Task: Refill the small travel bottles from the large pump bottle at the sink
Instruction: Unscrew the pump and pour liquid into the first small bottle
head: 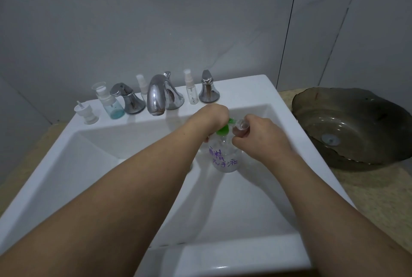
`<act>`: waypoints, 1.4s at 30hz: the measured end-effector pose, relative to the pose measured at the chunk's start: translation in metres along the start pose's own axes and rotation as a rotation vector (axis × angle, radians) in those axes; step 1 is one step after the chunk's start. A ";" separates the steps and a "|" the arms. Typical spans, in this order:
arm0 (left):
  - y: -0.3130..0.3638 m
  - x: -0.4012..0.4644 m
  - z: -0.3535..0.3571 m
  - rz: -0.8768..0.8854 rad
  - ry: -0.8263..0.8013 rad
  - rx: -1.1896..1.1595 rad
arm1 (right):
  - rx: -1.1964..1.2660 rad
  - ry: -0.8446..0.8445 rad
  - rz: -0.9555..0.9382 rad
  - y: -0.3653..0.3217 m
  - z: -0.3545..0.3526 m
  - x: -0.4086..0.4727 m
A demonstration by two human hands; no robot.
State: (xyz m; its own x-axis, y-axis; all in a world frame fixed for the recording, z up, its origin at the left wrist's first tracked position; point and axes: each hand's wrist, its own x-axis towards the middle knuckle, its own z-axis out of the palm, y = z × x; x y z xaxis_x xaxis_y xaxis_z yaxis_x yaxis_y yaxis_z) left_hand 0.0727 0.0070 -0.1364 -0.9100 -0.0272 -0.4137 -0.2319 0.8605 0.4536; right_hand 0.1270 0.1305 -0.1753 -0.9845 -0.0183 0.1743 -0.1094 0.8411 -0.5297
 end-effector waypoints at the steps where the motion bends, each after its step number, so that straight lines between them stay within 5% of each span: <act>1: 0.000 0.001 0.000 -0.018 -0.017 -0.039 | 0.004 -0.003 -0.001 0.000 0.000 0.000; 19: 0.004 -0.006 -0.005 -0.096 -0.054 -0.209 | 0.060 -0.008 0.035 0.001 -0.001 -0.005; 32: 0.002 0.006 0.002 0.006 0.044 0.136 | 0.061 -0.021 0.029 0.003 0.002 -0.001; 42: 0.002 -0.002 -0.009 -0.104 -0.100 -0.191 | 0.073 -0.007 0.035 0.000 -0.001 0.000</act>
State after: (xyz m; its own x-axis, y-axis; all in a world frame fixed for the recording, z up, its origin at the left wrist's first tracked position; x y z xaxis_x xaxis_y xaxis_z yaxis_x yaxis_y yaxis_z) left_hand 0.0707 0.0045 -0.1277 -0.8415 -0.0525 -0.5377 -0.3924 0.7435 0.5415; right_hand 0.1275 0.1305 -0.1747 -0.9889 0.0065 0.1485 -0.0840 0.7999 -0.5943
